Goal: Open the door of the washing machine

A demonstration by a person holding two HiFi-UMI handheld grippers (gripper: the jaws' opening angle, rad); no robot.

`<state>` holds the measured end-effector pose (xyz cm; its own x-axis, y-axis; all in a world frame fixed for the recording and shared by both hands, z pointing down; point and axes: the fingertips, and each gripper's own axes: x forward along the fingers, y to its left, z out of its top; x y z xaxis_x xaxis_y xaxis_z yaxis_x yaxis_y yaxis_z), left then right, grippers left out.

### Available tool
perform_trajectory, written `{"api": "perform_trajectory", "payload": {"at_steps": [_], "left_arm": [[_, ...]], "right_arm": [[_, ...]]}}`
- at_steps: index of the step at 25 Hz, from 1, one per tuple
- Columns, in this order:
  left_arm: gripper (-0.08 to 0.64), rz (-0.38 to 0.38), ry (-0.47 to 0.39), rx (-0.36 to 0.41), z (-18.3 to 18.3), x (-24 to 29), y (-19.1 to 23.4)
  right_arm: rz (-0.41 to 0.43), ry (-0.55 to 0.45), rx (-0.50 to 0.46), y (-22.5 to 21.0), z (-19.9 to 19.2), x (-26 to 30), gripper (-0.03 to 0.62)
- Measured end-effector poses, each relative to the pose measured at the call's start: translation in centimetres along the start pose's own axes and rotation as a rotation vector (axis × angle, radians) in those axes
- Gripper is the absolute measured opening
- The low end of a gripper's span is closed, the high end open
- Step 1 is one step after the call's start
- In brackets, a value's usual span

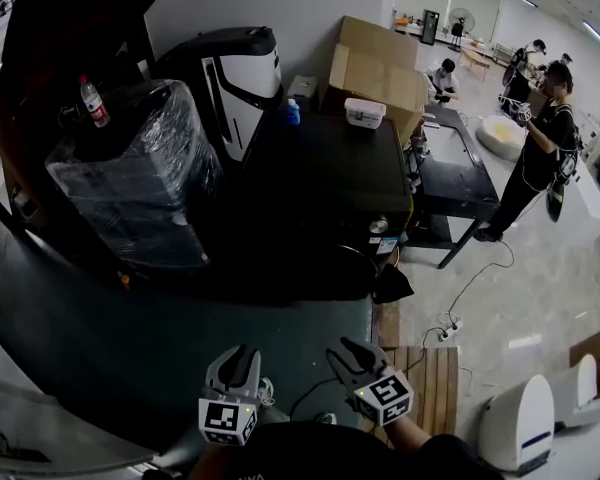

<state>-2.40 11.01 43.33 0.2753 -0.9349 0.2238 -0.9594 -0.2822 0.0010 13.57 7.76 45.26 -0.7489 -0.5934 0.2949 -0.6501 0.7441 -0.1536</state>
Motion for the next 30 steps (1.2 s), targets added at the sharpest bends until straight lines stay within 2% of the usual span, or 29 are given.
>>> {"api": "perform_trajectory", "payload": {"at_steps": [2,10,17,19,23,26,30], "left_arm": [[0.137,-0.037,0.01,-0.004,0.1,0.9,1.4],[0.193,-0.203,0.034,0.03,0.3,5.2,7.8],[0.212,-0.376,0.073,0.125,-0.2,7.6,12.5],[0.212,-0.416,0.072,0.174,-0.4,8.7,13.6],[0.215,-0.477,0.115,0.245,-1.3,11.1,14.1],[0.215,-0.505,0.076,0.308,-1.2,13.4,13.8],[0.216,-0.533,0.085,0.333,-2.3,16.1,12.9]], "right_arm": [[-0.025,0.003,0.005,0.2,0.4,1.5,0.147],[-0.168,-0.01,0.041,0.6,2.2,7.8,0.184],[-0.327,-0.015,0.078,1.3,2.9,11.7,0.199],[-0.367,-0.013,0.084,1.1,2.8,12.2,0.202],[-0.431,-0.006,0.109,0.3,2.0,12.5,0.206],[-0.455,0.013,0.12,-0.6,1.2,12.8,0.206],[-0.47,0.04,0.128,-2.4,-0.3,13.6,0.218]]}}
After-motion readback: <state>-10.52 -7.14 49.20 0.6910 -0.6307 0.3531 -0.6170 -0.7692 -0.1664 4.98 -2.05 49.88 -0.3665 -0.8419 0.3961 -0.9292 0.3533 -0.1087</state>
